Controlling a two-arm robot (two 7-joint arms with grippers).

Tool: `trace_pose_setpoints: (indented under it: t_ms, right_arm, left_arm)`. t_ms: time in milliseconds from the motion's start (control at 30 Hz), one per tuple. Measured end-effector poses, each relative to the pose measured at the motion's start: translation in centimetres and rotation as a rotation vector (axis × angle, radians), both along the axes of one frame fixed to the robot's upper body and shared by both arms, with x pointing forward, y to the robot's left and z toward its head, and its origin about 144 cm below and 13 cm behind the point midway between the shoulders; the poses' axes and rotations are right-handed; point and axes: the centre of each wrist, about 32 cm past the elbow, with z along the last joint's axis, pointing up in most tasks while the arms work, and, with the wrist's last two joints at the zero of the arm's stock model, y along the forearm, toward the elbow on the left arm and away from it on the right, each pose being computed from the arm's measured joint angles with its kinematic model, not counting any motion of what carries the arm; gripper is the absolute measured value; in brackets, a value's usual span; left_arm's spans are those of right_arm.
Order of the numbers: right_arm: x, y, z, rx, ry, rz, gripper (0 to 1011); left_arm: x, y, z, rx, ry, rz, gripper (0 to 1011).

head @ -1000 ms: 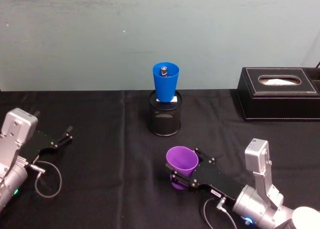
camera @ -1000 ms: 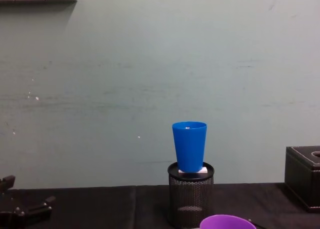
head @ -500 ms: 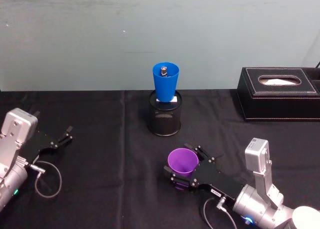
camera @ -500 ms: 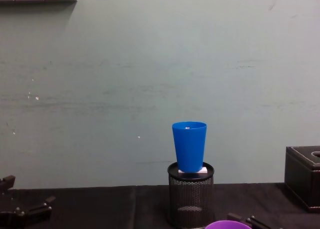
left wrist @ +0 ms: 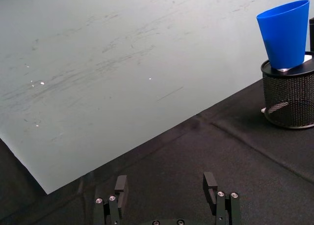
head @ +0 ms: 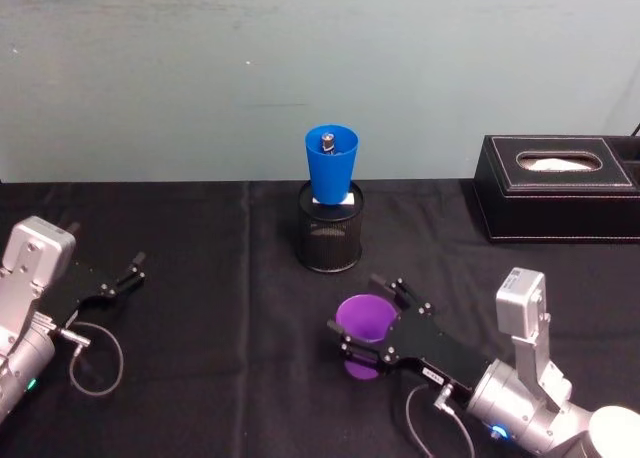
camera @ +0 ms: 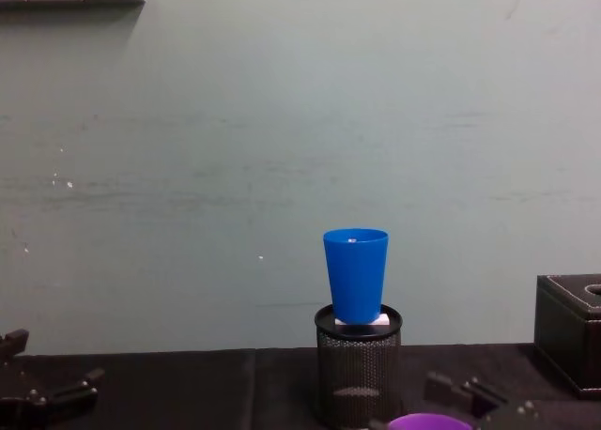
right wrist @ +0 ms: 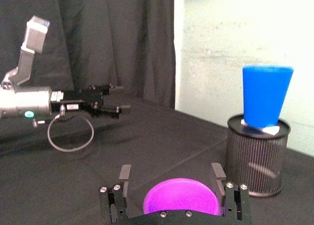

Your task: Pick up one cup with a gripper and tap it against the other cup.

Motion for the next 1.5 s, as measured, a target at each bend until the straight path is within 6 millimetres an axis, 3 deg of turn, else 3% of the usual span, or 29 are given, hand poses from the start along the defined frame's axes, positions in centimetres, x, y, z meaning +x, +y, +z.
trace_pose_setpoints:
  t_ms: [333, 600, 1133, 1500]
  right_arm:
    - [-0.7, -0.6, 2.5, 0.021, -0.091, -0.063, 1002]
    - [-1.8, -2.0, 3.3, 0.043, -0.117, -0.167, 1003]
    - [-4.3, -3.2, 1.4, 0.079, -0.023, -0.458, 1003]
    - [-4.4, -3.5, -0.4, 0.110, 0.009, -0.468, 1003]
  left_arm:
    - [0.0, 0.0, 0.0, 0.000, 0.000, 0.000, 1000]
    - [0.0, 0.0, 0.0, 0.000, 0.000, 0.000, 1000]
    - [0.0, 0.0, 0.0, 0.000, 0.000, 0.000, 1000]
    - [0.0, 0.0, 0.0, 0.000, 0.000, 0.000, 1000]
